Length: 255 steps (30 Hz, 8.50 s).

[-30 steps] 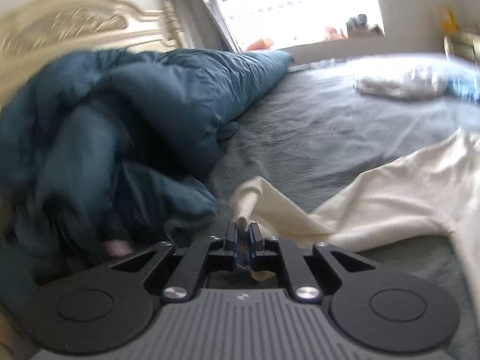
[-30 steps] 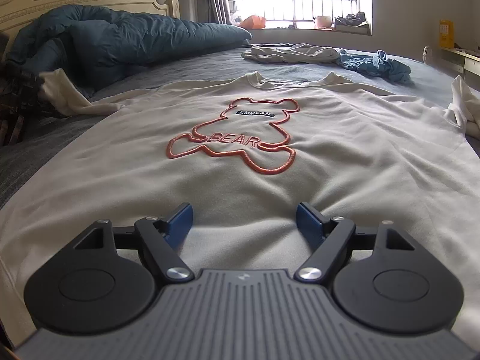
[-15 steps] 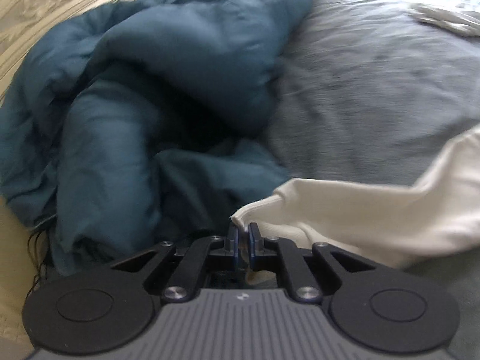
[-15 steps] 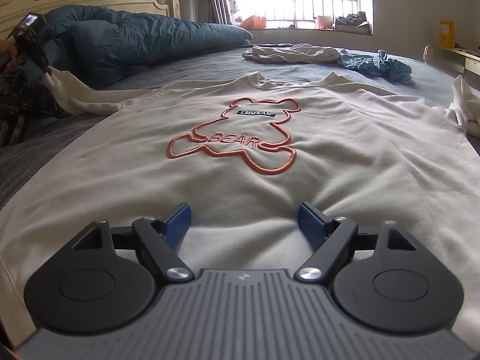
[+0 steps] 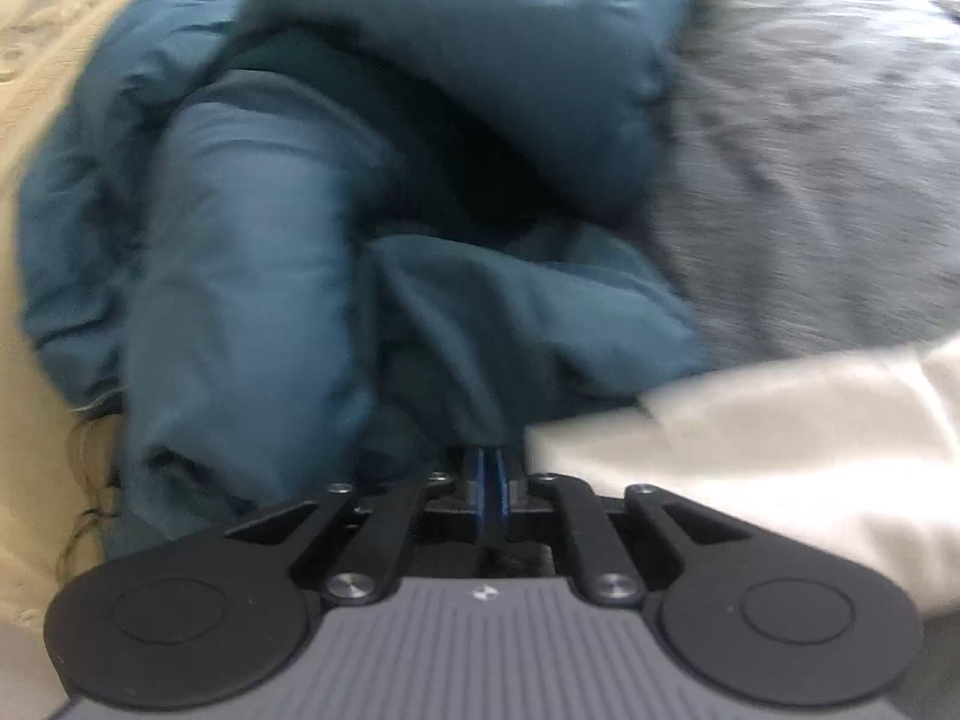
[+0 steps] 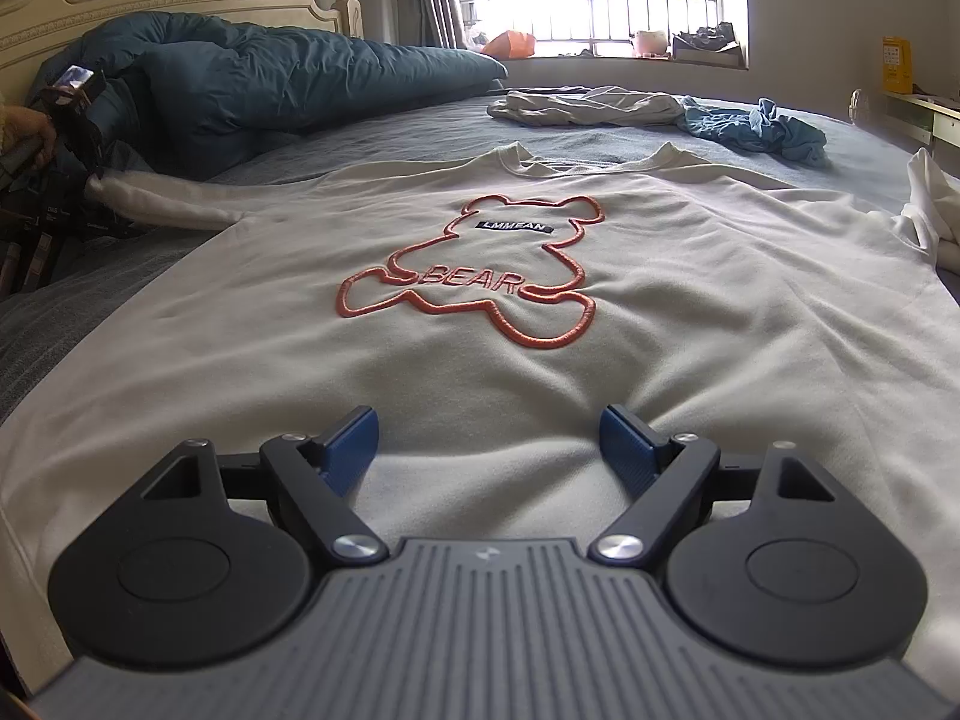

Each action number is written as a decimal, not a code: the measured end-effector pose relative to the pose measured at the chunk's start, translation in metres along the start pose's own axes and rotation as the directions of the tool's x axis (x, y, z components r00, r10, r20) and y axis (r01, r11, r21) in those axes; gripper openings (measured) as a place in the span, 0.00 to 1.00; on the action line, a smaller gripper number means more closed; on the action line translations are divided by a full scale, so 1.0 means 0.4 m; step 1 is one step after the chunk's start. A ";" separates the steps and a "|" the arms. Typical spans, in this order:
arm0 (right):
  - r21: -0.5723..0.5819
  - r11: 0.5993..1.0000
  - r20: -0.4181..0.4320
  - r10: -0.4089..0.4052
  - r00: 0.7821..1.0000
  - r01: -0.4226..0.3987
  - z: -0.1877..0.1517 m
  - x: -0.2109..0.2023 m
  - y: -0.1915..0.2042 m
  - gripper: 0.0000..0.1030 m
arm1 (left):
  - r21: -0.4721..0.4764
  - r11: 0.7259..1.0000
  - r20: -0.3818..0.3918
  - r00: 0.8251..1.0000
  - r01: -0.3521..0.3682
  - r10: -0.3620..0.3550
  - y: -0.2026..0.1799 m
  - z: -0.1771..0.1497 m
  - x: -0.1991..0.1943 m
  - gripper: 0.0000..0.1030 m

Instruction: Fold clothes

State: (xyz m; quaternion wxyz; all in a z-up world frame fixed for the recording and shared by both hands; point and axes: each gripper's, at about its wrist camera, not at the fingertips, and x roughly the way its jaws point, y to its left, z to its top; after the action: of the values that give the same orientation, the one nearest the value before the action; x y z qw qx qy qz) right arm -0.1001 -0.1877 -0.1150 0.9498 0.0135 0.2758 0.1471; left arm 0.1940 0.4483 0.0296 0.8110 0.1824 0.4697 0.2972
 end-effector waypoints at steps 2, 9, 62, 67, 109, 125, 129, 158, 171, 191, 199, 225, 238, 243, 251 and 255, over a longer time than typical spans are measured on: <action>-0.001 1.000 0.001 -0.001 1.000 0.001 0.000 0.000 0.000 0.79 | -0.052 0.999 0.023 1.000 -0.001 0.002 0.025 0.002 -0.019 0.14; 0.013 1.000 0.008 0.013 1.000 -0.013 -0.002 -0.002 -0.005 0.80 | -0.088 0.989 0.265 0.960 0.118 -0.090 0.025 -0.015 -0.257 0.27; -0.501 0.668 -0.208 -0.711 0.672 0.550 0.350 0.152 -0.648 0.07 | 0.309 0.357 0.302 0.265 0.882 -0.916 -1.032 -0.530 -0.820 1.00; -0.587 0.513 -0.032 -0.788 0.615 0.626 0.447 0.060 -0.618 0.06 | 0.306 0.351 0.304 0.259 0.885 -0.917 -1.031 -0.532 -0.815 1.00; -0.532 0.562 -0.057 -0.770 0.636 0.633 0.361 -0.415 -0.812 0.17 | 0.317 0.359 0.309 0.263 0.878 -0.914 -1.037 -0.536 -0.815 1.00; 0.688 0.623 -0.178 -0.353 0.918 0.373 0.385 -0.564 -1.060 0.47 | 0.320 0.364 0.310 0.266 0.875 -0.913 -1.036 -0.538 -0.816 1.00; 0.791 0.519 -0.191 -0.292 0.937 0.323 0.356 -0.518 -1.088 0.47 | 0.318 0.362 0.311 0.264 0.876 -0.913 -1.037 -0.538 -0.816 1.00; 0.333 0.735 -0.018 -0.621 0.784 0.591 0.505 -0.438 -0.929 0.11 | 0.304 0.345 0.317 0.247 0.888 -0.916 -1.029 -0.539 -0.807 1.00; -0.794 0.238 0.416 -0.457 0.786 0.559 0.479 -0.238 -0.376 0.10 | 0.246 0.283 0.317 0.199 0.927 -0.927 -1.001 -0.524 -0.788 1.00; -0.932 -0.187 0.309 0.040 0.950 0.311 -0.154 -0.228 0.051 0.53 | 0.095 0.350 0.407 0.285 0.932 -0.868 -0.717 -0.540 -0.812 1.00; -0.451 0.866 0.124 -0.181 0.976 0.218 -0.005 -0.373 -0.029 0.52 | 0.401 0.375 0.380 0.221 0.835 -0.898 -0.827 -0.601 -0.998 1.00; 0.434 0.899 0.104 0.011 0.994 -0.055 -0.180 -0.386 -0.252 0.53 | -0.270 0.199 0.206 0.258 0.942 -0.944 -0.869 -0.435 -0.709 0.27; 0.747 0.598 0.185 0.233 0.955 -0.291 -0.107 -0.268 -0.293 0.53 | -0.161 0.100 0.144 0.123 0.982 -0.982 -0.895 -0.457 -0.718 0.67; 0.785 0.546 0.177 0.254 0.951 -0.292 -0.126 -0.258 -0.278 0.53 | -0.099 0.108 0.064 0.115 0.989 -0.991 -0.913 -0.452 -0.752 0.23; 0.802 0.515 0.196 0.251 0.948 -0.302 -0.124 -0.220 -0.276 0.53 | -0.237 -0.068 0.087 -0.049 0.969 -0.995 -0.875 -0.438 -0.800 0.09; 0.818 0.381 0.359 0.249 0.900 -0.432 -0.139 -0.194 -0.292 0.67 | -0.328 -0.209 0.139 -0.172 0.921 -0.975 -0.869 -0.422 -0.832 0.08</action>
State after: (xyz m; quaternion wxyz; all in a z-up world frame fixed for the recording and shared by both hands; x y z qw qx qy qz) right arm -0.1600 -0.3247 -0.1342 0.7720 0.5717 0.2171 0.1733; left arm 0.0282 -0.0295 -0.0360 0.7211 -0.3989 0.4522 -0.3412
